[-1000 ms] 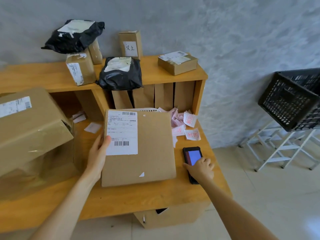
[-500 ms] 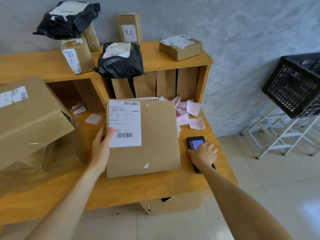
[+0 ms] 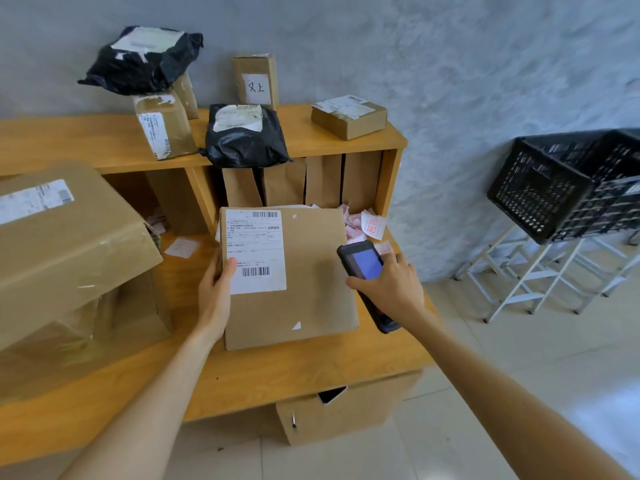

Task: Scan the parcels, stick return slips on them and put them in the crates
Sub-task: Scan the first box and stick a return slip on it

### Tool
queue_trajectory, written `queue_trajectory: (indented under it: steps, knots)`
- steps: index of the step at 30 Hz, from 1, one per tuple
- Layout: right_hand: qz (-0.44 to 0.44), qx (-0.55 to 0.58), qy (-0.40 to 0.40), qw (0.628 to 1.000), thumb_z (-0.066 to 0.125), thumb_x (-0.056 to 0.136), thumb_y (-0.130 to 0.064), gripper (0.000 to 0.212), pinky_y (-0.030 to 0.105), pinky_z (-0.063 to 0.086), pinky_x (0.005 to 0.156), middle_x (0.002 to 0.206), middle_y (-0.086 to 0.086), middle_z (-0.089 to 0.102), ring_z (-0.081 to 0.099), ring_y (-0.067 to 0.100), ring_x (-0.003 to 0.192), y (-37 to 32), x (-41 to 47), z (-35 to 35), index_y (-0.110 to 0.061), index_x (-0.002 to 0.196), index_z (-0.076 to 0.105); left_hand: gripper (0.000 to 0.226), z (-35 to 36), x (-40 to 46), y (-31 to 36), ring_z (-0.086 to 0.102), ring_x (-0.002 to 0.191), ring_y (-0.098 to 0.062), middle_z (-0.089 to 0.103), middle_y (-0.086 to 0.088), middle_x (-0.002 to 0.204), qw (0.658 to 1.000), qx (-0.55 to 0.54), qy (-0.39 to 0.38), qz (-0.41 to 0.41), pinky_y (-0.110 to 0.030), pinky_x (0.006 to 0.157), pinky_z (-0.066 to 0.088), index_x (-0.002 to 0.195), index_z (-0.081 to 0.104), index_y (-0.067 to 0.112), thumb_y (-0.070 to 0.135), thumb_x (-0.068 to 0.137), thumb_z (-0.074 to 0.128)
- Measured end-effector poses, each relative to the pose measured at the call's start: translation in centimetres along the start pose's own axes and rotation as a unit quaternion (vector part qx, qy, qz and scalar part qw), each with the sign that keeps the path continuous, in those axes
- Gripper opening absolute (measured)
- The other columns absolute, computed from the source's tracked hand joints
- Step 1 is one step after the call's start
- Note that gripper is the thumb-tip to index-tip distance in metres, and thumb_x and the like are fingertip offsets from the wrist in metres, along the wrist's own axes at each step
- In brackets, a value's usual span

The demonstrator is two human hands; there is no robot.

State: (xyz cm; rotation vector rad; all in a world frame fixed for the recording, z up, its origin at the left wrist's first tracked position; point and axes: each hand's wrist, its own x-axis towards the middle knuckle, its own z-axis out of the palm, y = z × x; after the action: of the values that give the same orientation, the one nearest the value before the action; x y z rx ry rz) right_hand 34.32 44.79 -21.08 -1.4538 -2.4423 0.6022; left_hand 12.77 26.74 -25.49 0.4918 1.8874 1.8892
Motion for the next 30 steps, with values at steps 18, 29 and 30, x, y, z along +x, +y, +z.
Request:
queue_trajectory:
  steps: [18,29,30]
  knots:
    - [-0.188,-0.133,-0.143,0.963,0.069,0.070,-0.065,0.077,0.031,0.051,0.080,0.115,0.000,0.049,0.046,0.018,0.104,-5.2,-6.5,0.2,-0.014,0.124,0.047,0.039,-1.0,-1.6,-0.3,0.063,0.108,-0.010,0.063,0.012,0.123,1.000,0.007,-0.012,-0.014,-0.025,0.085,0.053,0.138,0.047,0.037,0.041,0.099,0.049]
    - [-0.048,-0.090,-0.102,0.990,0.064,0.075,-0.067,0.086,0.032,0.043,0.081,0.125,0.007,0.044,0.043,0.026,0.115,-2.1,-4.0,0.2,-0.007,0.131,0.039,0.046,-1.6,-1.7,-0.9,0.063,0.108,-0.017,0.064,-0.001,0.126,0.998,0.016,-0.002,-0.057,-0.031,0.086,0.051,0.143,0.046,0.028,0.041,0.099,0.049]
    - [-0.025,-0.084,-0.087,0.992,0.063,0.076,-0.066,0.085,0.033,0.042,0.082,0.126,0.007,0.044,0.043,0.027,0.116,-1.4,-3.5,0.2,-0.006,0.131,0.039,0.047,-1.8,-1.8,-1.0,0.063,0.106,-0.017,0.064,-0.003,0.126,0.997,0.015,-0.004,-0.070,-0.029,0.082,0.051,0.143,0.046,0.026,0.041,0.099,0.049]
